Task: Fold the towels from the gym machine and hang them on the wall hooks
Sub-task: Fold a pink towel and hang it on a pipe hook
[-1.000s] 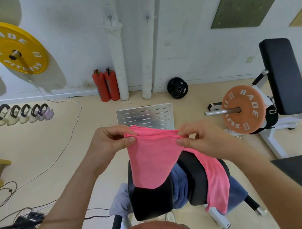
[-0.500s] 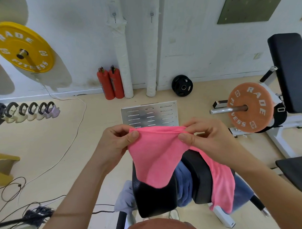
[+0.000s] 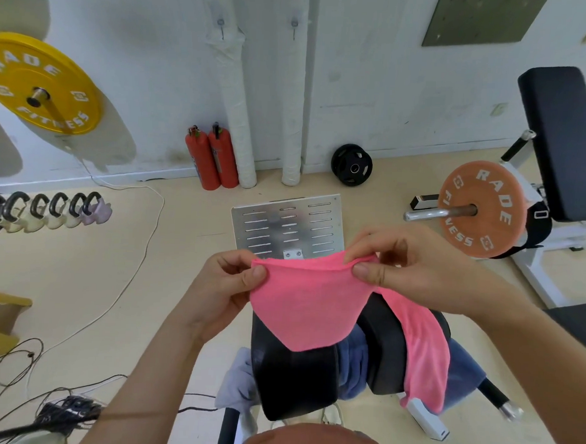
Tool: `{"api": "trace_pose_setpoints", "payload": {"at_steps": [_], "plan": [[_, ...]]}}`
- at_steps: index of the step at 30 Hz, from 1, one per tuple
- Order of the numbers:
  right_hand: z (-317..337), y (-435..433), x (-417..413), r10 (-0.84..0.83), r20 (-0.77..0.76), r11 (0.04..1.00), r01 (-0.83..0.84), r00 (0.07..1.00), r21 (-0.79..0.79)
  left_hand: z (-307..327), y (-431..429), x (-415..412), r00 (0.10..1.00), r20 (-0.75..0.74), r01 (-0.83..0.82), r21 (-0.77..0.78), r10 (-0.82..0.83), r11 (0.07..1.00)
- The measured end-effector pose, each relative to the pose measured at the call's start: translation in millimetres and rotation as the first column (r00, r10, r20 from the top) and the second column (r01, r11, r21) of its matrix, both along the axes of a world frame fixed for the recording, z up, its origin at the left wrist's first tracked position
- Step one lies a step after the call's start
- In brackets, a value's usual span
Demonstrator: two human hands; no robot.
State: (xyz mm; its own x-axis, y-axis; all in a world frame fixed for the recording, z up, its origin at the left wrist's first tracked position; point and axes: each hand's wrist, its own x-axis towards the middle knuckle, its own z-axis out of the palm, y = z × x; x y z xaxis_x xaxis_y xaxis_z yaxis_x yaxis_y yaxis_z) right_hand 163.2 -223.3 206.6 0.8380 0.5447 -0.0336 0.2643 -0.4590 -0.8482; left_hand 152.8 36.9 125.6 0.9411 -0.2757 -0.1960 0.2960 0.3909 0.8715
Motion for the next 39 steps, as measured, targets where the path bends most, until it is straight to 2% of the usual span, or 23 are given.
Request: {"api": "trace_pose_setpoints", "payload": {"at_steps": [4, 8, 10, 12, 14, 16, 18, 21, 24, 26, 28, 31, 34, 36, 39], "plan": [[0, -1, 3, -0.159, -0.055, 0.979, 0.165, 0.986, 0.120, 7, -5, 0, 0.972, 0.044, -0.233, 0.009, 0.232, 0.972], [1, 1, 3, -0.209, -0.052, 0.971, 0.214, 0.976, 0.107, 15, -7, -2, 0.920, 0.169, -0.371, 0.089, 0.353, 0.924], [4, 2, 5, -0.205, -0.026, 0.974, 0.207, 0.978, 0.095, 19, -1, -3, 0.956, 0.183, -0.256, 0.132, 0.230, 0.958], [3, 7, 10, -0.206, -0.062, 0.975, 0.210, 0.977, 0.067, 25, 7, -1, 0.992, 0.125, -0.016, 0.240, -0.015, 0.971], [-6, 15, 18, -0.184, -0.101, 0.982, 0.179, 0.978, -0.053, 25, 12, 3, 0.985, 0.071, 0.109, 0.437, -0.155, 0.893], [-18, 22, 28, -0.132, -0.116, 0.975, 0.108, 0.984, -0.197, 21, 10, 10, 0.988, 0.108, 0.013, 0.648, -0.109, 0.761], [-26, 28, 40, -0.122, -0.083, 0.955, 0.095, 0.989, -0.280, 13, 7, 20, 0.976, 0.215, -0.152, 0.757, -0.022, 0.636], [-29, 38, 58, -0.219, 0.093, 0.927, 0.237, 0.971, -0.291, 9, 1, 37, 0.912, 0.391, -0.392, 0.746, 0.123, 0.538], [-23, 42, 64, -0.285, 0.282, 0.932, 0.334, 0.916, -0.143, 22, -3, 44, 0.827, 0.529, -0.548, 0.677, 0.192, 0.492], [-28, 38, 59, -0.289, 0.354, 0.938, 0.336, 0.889, -0.079, 25, -1, 40, 0.785, 0.600, -0.596, 0.664, 0.155, 0.452], [-52, 33, 46, -0.297, 0.364, 0.937, 0.342, 0.883, -0.066, 11, 3, 30, 0.776, 0.628, -0.585, 0.684, 0.057, 0.435], [-115, 33, 8, -0.315, 0.279, 0.927, 0.358, 0.907, -0.117, -46, 5, 1, 0.861, 0.506, -0.434, 0.787, -0.054, 0.439], [-188, 36, -36, -0.270, 0.169, 0.922, 0.305, 0.948, -0.240, -114, 5, -37, 0.971, 0.209, -0.150, 0.914, -0.119, 0.376], [-227, 37, -61, -0.227, 0.063, 0.919, 0.236, 0.972, -0.315, -148, 2, -62, 0.984, 0.013, 0.048, 0.943, -0.180, 0.330], [-263, 39, -90, -0.240, -0.006, 0.912, 0.223, 0.971, -0.345, -173, -3, -88, 0.949, -0.113, 0.181, 0.960, -0.296, 0.212]]}}
